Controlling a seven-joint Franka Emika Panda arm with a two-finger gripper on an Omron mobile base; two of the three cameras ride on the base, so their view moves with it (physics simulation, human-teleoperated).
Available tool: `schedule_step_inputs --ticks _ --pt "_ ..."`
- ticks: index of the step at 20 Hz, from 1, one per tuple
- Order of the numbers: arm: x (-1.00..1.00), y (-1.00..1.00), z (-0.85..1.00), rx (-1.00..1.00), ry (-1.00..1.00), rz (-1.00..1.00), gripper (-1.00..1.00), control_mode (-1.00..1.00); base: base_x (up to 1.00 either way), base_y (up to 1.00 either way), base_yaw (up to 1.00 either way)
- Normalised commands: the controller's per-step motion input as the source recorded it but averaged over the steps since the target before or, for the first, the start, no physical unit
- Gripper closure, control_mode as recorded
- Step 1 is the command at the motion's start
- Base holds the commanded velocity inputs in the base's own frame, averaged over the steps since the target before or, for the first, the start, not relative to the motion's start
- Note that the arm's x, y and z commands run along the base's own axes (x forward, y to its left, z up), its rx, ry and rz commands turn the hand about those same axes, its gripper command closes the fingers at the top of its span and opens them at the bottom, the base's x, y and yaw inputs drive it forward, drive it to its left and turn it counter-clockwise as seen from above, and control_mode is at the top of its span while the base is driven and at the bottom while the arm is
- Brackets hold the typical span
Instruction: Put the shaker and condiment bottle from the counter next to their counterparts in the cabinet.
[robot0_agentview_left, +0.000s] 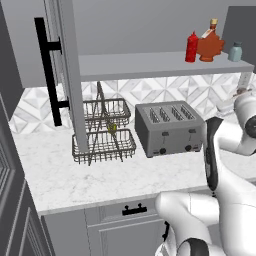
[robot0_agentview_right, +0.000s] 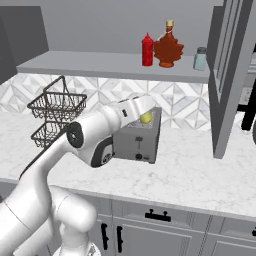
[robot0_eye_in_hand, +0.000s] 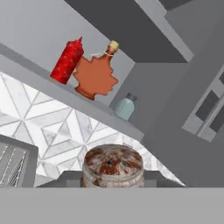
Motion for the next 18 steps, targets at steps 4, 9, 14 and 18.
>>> schedule_step_inputs --ticks 4,9,14,18 --pt "0.0 -0.02 0.26 0.02 0.01 -0.16 1.0 -1.0 0.0 0.0 0.0" --pt "-0.01 0.0 0.39 0.25 -0.05 -0.01 1.0 -1.0 0.0 0.0 0.0" --pt "0.0 -0.06 0.91 0.44 -0.01 -0.08 1.0 -1.0 0.0 0.0 0.0" --pt "0.0 -0.05 0.8 0.25 -0.05 -0.11 1.0 -1.0 0.0 0.0 0.0"
